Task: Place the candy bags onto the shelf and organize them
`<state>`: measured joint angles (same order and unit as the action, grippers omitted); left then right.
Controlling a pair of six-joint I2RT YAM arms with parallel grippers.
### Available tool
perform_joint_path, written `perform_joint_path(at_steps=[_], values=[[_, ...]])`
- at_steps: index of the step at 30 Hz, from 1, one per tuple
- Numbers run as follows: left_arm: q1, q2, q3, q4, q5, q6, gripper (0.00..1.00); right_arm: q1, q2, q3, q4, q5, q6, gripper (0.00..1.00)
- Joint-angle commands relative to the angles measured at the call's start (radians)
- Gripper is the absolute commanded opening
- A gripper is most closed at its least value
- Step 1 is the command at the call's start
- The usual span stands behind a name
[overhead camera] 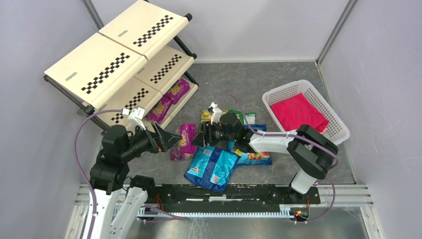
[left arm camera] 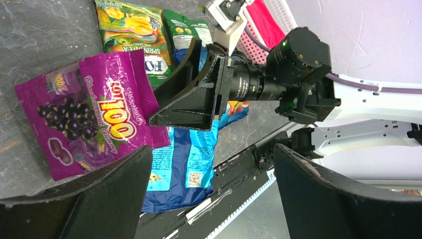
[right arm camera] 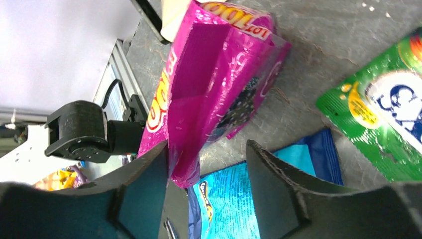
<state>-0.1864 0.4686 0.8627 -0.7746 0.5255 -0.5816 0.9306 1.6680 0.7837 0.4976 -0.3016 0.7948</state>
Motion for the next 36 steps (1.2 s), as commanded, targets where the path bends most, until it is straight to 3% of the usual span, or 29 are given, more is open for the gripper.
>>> perform_joint_path(at_steps=[1, 6, 13, 18, 23, 27, 32, 36], values=[[0.003, -0.019, -0.012, 0.050, -0.005, 0.060, 0.96, -0.012, 0.017, 0.112, -0.117, -0.103, -0.113, 0.68], [0.004, -0.018, 0.002, 0.039, -0.017, 0.072, 0.96, -0.041, 0.104, 0.223, -0.213, -0.201, -0.101, 0.77], [0.004, -0.016, 0.014, 0.029, -0.015, 0.083, 0.96, -0.041, 0.173, 0.431, -0.493, -0.085, -0.200, 0.89], [0.004, -0.021, 0.004, 0.028, -0.012, 0.088, 0.96, -0.061, 0.292, 0.546, -0.605, -0.126, -0.206, 0.92], [0.004, -0.024, 0.002, 0.027, -0.017, 0.086, 0.96, -0.060, 0.340, 0.547, -0.587, -0.155, -0.160, 0.79], [0.004, -0.008, 0.014, 0.012, -0.023, 0.099, 0.96, -0.061, 0.292, 0.454, -0.521, -0.154, -0.121, 0.69], [0.004, 0.006, 0.029, 0.006, -0.043, 0.097, 0.96, -0.058, 0.198, 0.244, -0.217, -0.211, 0.094, 0.54], [0.004, 0.014, 0.048, 0.006, -0.046, 0.085, 0.96, -0.041, 0.176, 0.164, 0.056, -0.168, 0.297, 0.44]])
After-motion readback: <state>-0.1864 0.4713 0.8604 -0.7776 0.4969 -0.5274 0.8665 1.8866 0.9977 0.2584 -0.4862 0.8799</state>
